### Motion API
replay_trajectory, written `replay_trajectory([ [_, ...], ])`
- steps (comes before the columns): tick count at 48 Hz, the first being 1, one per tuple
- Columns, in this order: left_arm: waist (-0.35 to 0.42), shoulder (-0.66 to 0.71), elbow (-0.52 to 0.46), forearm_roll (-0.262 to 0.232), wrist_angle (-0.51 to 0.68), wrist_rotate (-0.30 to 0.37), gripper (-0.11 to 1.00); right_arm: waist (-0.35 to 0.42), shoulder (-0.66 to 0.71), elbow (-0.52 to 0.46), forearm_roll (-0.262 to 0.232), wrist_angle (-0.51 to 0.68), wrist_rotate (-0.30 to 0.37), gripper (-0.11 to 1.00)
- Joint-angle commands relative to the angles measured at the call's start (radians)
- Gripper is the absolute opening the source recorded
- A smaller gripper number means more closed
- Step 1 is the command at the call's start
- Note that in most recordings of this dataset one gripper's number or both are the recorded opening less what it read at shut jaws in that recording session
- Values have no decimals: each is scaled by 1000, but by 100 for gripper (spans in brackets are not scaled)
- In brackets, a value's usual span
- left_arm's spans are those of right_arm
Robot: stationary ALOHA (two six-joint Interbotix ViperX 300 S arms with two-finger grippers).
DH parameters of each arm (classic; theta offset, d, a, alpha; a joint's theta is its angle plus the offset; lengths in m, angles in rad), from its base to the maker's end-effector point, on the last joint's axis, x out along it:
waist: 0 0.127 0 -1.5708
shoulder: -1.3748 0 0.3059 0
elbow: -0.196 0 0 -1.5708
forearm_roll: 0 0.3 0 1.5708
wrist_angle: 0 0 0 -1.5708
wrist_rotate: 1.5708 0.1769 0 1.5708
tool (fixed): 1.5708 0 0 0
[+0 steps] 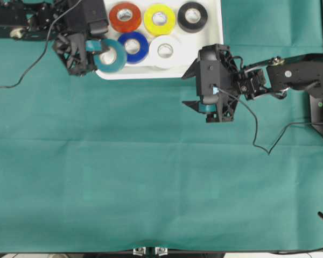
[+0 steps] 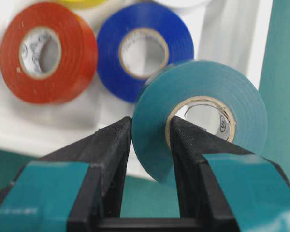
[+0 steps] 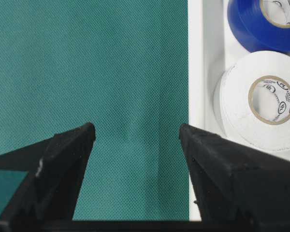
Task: Put the tape alternately from left to right into the white case.
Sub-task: 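Carry the teal roll into the tray beside the black roll and release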
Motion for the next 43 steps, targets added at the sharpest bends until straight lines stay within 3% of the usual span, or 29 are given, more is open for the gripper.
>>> replay_trajectory([
  [1,5,6,-35,0,-9,17,-4,3,-21,-6,-3,-8,2,80],
  [21,14,124,-169,2,-9,124,-4,11,-21,-8,-3,-8,2,80],
  [43,20,255,-327,2,-32,183,-4,17,-21,-6,-3,-8,2,80],
])
